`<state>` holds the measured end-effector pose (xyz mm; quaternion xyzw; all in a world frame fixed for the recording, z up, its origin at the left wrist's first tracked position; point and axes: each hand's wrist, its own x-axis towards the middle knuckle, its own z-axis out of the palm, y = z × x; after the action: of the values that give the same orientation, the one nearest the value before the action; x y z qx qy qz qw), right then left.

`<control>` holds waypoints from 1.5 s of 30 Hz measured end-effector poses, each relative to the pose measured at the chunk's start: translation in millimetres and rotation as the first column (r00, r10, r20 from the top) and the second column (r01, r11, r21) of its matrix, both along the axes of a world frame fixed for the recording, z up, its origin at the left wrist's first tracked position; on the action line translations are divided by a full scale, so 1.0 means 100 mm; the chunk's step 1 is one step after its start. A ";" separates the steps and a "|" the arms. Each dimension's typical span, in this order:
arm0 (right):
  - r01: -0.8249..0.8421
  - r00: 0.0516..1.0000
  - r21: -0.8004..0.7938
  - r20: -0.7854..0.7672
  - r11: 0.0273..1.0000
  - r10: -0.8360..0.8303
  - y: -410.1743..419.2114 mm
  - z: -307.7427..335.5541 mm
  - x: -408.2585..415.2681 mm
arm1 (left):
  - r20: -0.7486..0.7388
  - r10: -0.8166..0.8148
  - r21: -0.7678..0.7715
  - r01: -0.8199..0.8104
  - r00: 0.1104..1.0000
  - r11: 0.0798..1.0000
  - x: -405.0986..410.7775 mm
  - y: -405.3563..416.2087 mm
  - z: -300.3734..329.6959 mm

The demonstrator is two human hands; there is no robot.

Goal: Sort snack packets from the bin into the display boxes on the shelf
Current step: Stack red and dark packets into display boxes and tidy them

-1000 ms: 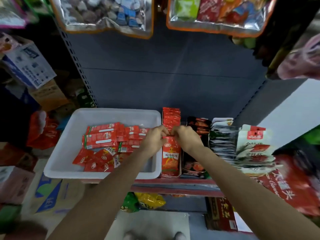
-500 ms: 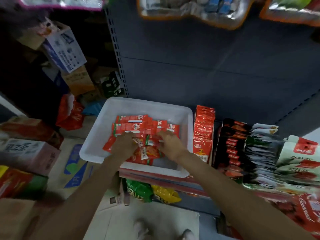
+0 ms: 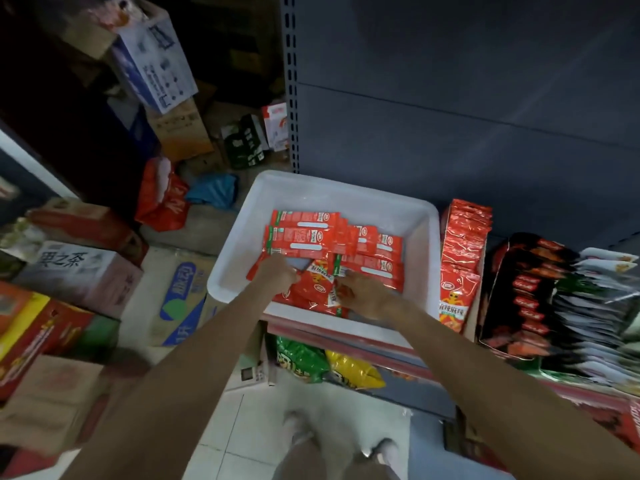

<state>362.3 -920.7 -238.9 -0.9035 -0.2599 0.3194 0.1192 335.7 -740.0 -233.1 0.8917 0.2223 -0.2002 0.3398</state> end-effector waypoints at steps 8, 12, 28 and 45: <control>-0.056 0.997 -0.087 -0.051 0.995 0.051 0.06 0.01 -0.01 | 0.049 -0.137 0.199 0.124 0.989 0.972 -0.08 -0.07 0.20; 0.157 0.987 0.248 -0.002 0.956 -0.162 0.07 0.27 -0.03 | 0.221 -0.208 0.531 0.061 0.953 0.845 -0.13 -0.10 0.48; 0.411 0.740 0.715 0.100 0.566 -0.665 -1.32 1.00 0.34 | 0.699 0.047 -0.280 0.212 0.713 0.936 0.68 -1.47 1.08; 0.490 0.456 0.868 -0.184 0.073 -0.871 -2.00 1.21 0.75 | 0.457 -0.589 0.328 0.490 0.666 0.808 1.02 -2.12 0.63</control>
<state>437.3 -1120.7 -117.8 -0.7686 0.0758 -0.1361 0.6205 437.3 -952.4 -170.0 0.9623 -0.1405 -0.0131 0.2325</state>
